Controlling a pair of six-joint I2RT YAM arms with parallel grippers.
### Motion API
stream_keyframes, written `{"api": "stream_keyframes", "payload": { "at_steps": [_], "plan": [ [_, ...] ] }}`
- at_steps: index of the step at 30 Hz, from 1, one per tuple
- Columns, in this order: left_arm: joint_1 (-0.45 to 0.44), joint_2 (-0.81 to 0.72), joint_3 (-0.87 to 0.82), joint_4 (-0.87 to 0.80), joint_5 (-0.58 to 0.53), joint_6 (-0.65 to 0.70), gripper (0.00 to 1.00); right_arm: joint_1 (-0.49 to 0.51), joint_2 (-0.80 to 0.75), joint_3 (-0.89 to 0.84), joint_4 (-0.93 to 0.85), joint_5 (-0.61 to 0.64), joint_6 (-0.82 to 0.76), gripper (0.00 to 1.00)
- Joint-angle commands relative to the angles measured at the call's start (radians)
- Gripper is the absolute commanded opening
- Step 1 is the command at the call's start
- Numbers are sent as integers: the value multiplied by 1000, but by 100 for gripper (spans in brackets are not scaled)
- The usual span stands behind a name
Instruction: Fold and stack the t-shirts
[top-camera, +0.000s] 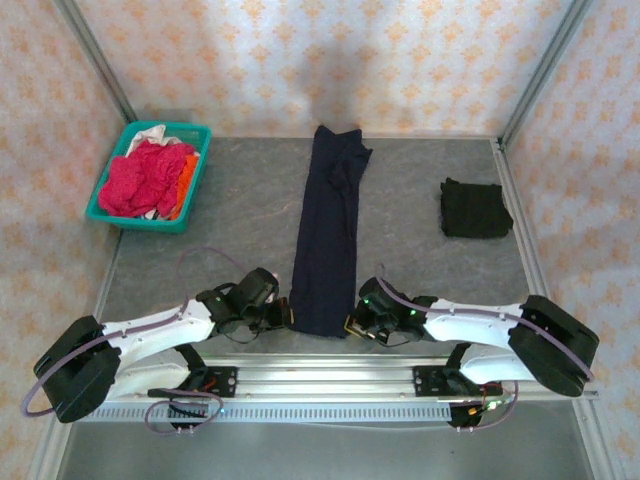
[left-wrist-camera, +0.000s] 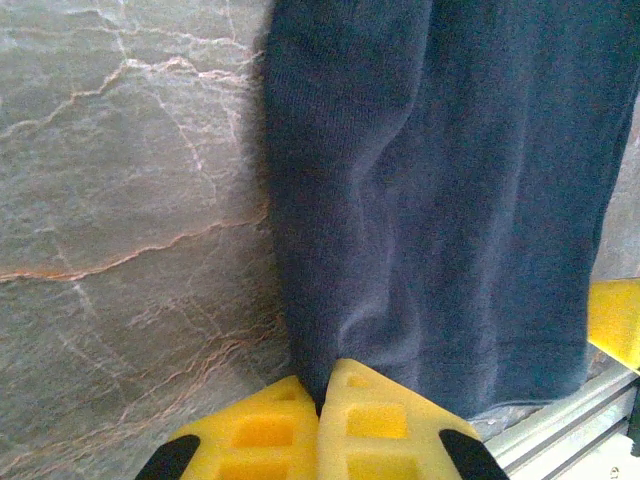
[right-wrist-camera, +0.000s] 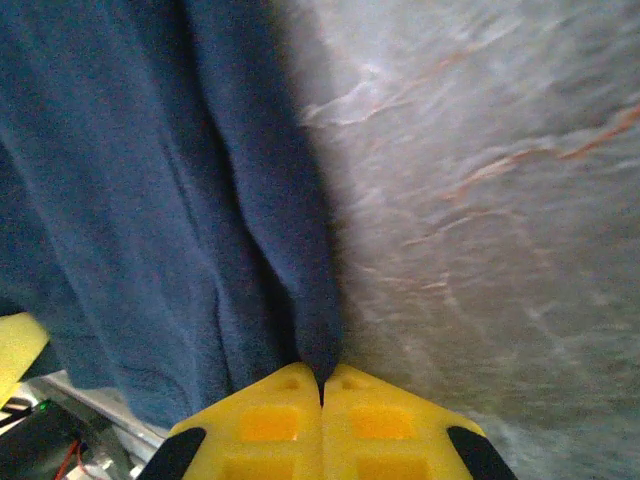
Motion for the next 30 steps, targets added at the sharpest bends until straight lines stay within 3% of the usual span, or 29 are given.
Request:
{"api": "stream_keyframes", "payload": {
  "at_steps": [1, 4, 6, 8, 10, 13, 18, 21, 28, 30],
  "plan": [
    [-7, -6, 10, 13, -40, -15, 0, 9, -45, -21, 47, 28, 3, 0],
    [-8, -8, 12, 15, -41, -17, 0, 10, -98, -23, -1, 45, 7, 4],
    [-7, -6, 15, 16, -41, -15, 0, 9, -103, -18, -14, 43, 5, 32],
    [-8, -1, 17, 21, -40, -16, 0, 10, -92, -18, 3, 33, 11, 53],
    [-8, 6, 19, 24, -39, -15, 0, 10, -72, -20, 29, 22, 16, 61],
    [-7, 14, 21, 24, -37, -12, 0, 9, -58, -30, 69, 14, 30, 64],
    [-8, 25, 31, 24, -37, -5, 0, 9, 0, -36, 106, -5, 32, 58],
    [-8, 26, 32, 25, -37, -6, 0, 10, 18, -30, 120, -11, 30, 46],
    [-8, 11, 22, 24, -39, -14, 0, 10, 1, -31, 108, -3, 28, 5],
    [-9, 9, 19, 30, -39, -18, 0, 9, -18, -32, 101, 0, 22, 0]
  ]
}}
